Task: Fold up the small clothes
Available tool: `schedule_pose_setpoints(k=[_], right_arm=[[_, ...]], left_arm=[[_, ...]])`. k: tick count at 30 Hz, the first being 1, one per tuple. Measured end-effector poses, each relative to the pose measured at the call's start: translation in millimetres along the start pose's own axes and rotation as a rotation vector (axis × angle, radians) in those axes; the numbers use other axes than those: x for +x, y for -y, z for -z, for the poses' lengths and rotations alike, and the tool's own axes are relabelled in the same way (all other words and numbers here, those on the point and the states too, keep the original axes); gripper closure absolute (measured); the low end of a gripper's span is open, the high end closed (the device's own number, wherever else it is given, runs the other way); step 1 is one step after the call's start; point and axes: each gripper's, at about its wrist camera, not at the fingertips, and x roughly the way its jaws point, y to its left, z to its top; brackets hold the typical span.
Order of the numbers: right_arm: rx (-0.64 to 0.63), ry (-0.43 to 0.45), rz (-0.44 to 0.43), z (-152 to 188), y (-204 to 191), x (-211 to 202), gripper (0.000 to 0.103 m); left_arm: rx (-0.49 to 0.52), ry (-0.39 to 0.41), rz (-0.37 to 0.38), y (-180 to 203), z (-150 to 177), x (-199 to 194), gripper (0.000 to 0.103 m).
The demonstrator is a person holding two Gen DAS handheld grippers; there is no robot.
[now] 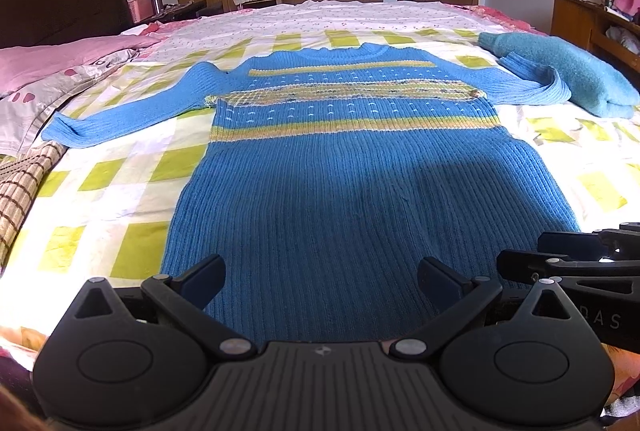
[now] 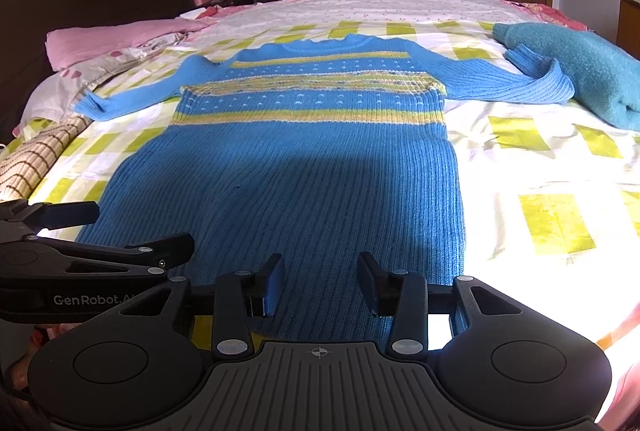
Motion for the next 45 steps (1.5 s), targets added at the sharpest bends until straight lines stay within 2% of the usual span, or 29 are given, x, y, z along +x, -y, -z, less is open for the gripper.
schedule_pose_setpoints(k=[15,21,28,34,39,45], right_arm=[[-0.012,0.011,-0.002,-4.7,-0.6,-4.6,0.063],[-0.009,0.039,0.007,-17.0,8.6,-12.1,0.063],[0.035,0.114,0.103,-53.0,51.8,-15.6,0.063],[0.078,0.166,0.226,-97.7,107.9,-2.0,0.063],[0.088,0.177,0.312,-144.7,149.4,30.9,0.063],[0.142,0.130,0.385,-183.9,192.0,81.7,0.064]], left_arm=[[0.010,0.020,0.009,0.1,-5.8,-6.1,0.000],[0.023,0.039,0.032,3.6,-19.3,-9.2,0.000],[0.030,0.076,0.090,17.2,-51.4,0.2,0.000],[0.035,0.068,0.132,32.2,-73.3,25.3,0.000],[0.022,0.069,0.162,39.3,-87.6,46.0,0.000],[0.001,0.078,0.175,37.0,-103.1,65.7,0.000]])
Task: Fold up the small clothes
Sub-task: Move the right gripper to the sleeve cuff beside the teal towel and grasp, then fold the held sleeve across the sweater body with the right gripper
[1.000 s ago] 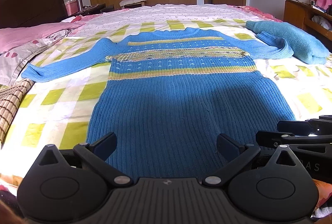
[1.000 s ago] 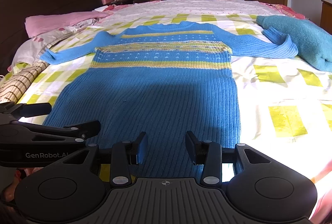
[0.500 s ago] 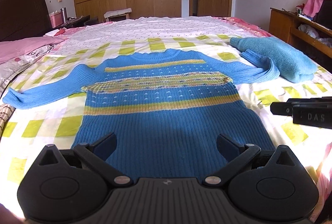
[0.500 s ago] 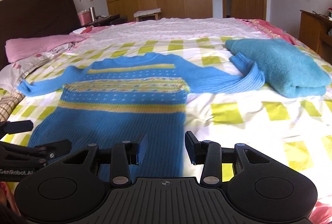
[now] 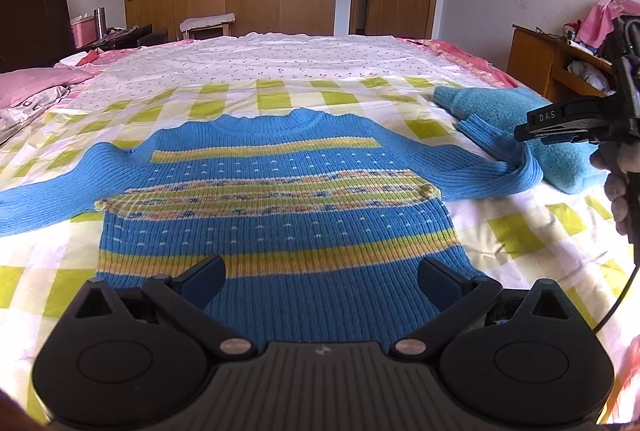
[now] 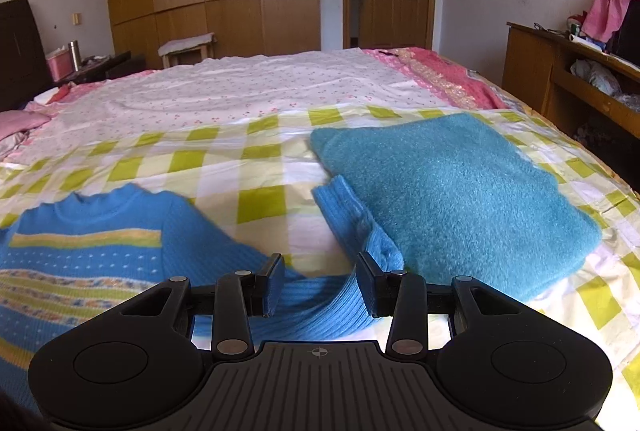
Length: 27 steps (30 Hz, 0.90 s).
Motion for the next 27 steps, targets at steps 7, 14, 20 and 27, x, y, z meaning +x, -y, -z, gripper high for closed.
schedule_pose_setpoints(k=[7,14,20,27], right_arm=[[0.062,-0.113,0.051,-13.1,13.7,50.8,0.091],[0.105,-0.054,-0.075,-29.5,-4.8,24.4,0.098],[0.038,0.042,-0.310,-54.6,-79.7,-12.1,0.098],[-0.094,0.073,-0.608,-45.1,-183.0,-36.4,0.098]], left_arm=[[-0.015,-0.014,0.018,-9.9,0.4,10.9,0.000],[-0.044,-0.005,0.034,-28.8,1.8,1.9,0.000],[-0.080,0.042,0.028,-49.5,-0.4,-18.7,0.000],[-0.133,0.072,-0.006,-78.8,5.1,-28.9,0.000]])
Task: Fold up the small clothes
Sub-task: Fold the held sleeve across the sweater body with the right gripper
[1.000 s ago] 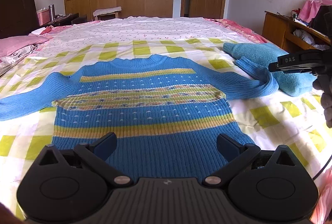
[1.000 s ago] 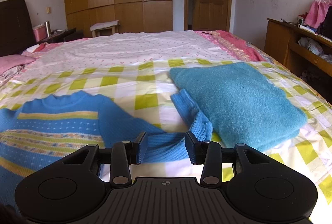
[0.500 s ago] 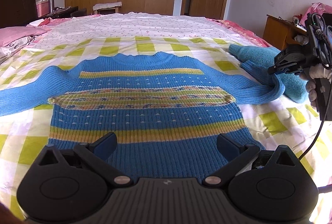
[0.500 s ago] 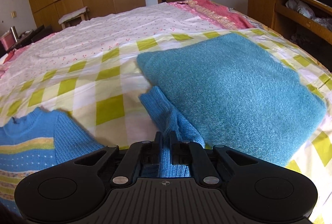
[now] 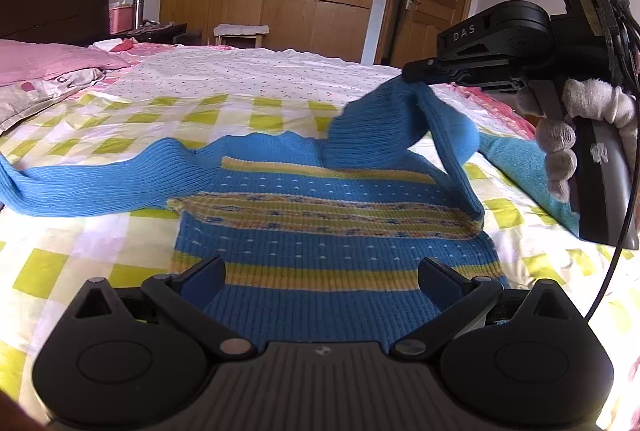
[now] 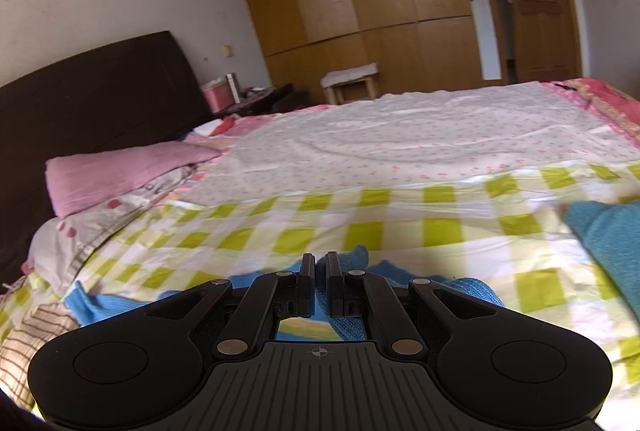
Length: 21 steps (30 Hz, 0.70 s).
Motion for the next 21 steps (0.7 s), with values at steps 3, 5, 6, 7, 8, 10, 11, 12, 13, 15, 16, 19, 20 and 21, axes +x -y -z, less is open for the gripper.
schedule_pose_setpoints(k=[3,5,6,7,8,10,11,12,13,15,16,19,20,21], right_arm=[[-0.093,-0.123,-0.003,20.7,-19.7,24.5,0.098],[-0.160,-0.200,0.043,40.8,-26.4,33.9,0.097],[-0.195,-0.226,0.065,49.7,-27.8,36.4,0.095],[-0.219,-0.243,0.084,56.9,-27.6,36.9,0.095],[-0.233,-0.258,0.092,62.0,-26.6,36.7,0.094],[-0.245,-0.280,0.085,67.1,-26.4,35.5,0.093],[-0.258,-0.285,0.081,68.7,-27.5,34.7,0.093],[-0.278,-0.287,0.078,69.6,-30.3,34.8,0.093],[-0.300,-0.287,0.071,69.7,-34.3,35.9,0.092],[-0.334,-0.285,0.047,69.3,-43.0,39.7,0.092],[-0.351,-0.285,0.034,69.7,-47.9,42.1,0.092],[-0.425,-0.292,-0.016,72.0,-66.6,53.3,0.087],[-0.450,-0.295,-0.035,71.9,-73.7,59.3,0.085],[-0.466,-0.299,-0.053,72.8,-78.4,63.7,0.081]], left_arm=[[-0.017,-0.006,0.001,-9.9,0.8,1.8,0.000],[-0.017,-0.006,0.003,-14.4,1.5,2.7,0.000],[-0.016,-0.006,0.004,-16.3,1.8,3.3,0.000],[-0.014,-0.006,0.005,-17.8,2.1,3.4,0.000],[-0.012,-0.005,0.007,-19.1,2.5,3.5,0.000],[-0.007,-0.002,0.005,-20.8,3.7,3.6,0.000],[-0.004,-0.001,0.002,-21.8,4.2,3.9,0.000],[-0.003,-0.001,0.000,-22.6,4.3,4.7,0.000],[-0.004,-0.001,-0.001,-23.8,4.6,4.8,0.000],[-0.010,-0.002,-0.004,-26.8,4.1,5.2,0.000],[-0.014,0.001,-0.007,-28.3,3.8,5.0,0.000],[-0.025,0.011,-0.021,-34.5,2.6,4.0,0.000],[-0.030,0.013,-0.027,-37.3,2.0,4.4,0.000],[-0.035,0.013,-0.031,-39.6,1.6,4.8,0.000]])
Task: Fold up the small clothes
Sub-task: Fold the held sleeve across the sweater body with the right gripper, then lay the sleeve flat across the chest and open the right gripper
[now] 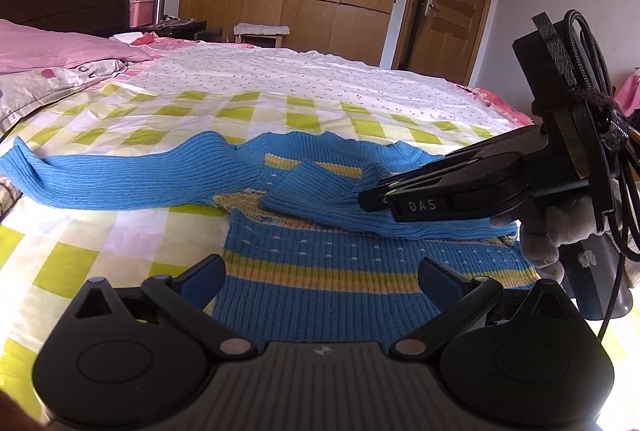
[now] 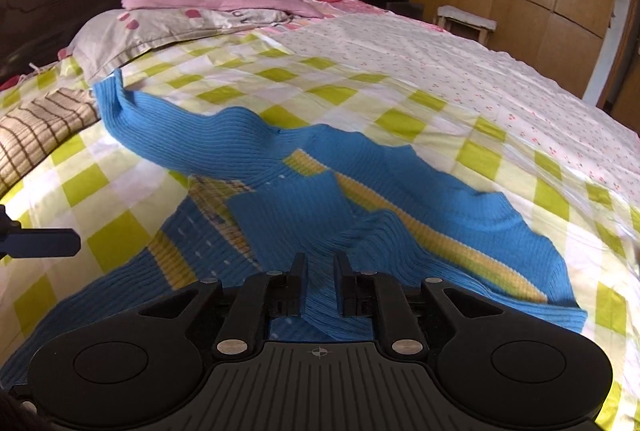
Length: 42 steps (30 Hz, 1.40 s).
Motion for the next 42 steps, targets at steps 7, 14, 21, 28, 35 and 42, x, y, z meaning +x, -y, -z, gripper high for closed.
schedule_pose_setpoints(k=[7,14,21,28,35,42], right_arm=[[-0.069,-0.079,-0.091,-13.4,-19.8,41.3,0.069],[-0.023,-0.072,-0.030,-17.7,-16.0,47.2,0.095],[0.058,0.074,-0.029,-45.4,-16.9,31.3,0.096],[0.023,0.000,-0.097,-32.3,-29.3,42.7,0.088],[0.179,0.078,0.021,0.6,32.7,-6.6,0.088],[0.307,0.000,0.343,53.8,112.3,-10.4,0.088]], left_arm=[[-0.021,-0.019,-0.019,-11.4,0.7,7.1,0.000],[-0.029,-0.033,-0.037,-18.7,1.7,13.3,0.000],[-0.022,-0.026,-0.043,-17.9,2.0,12.7,0.000],[0.006,-0.047,-0.040,-13.2,7.1,16.3,0.000],[0.016,-0.052,-0.042,-12.2,10.4,20.8,0.000],[0.033,-0.047,-0.068,-9.6,12.4,27.2,0.000]])
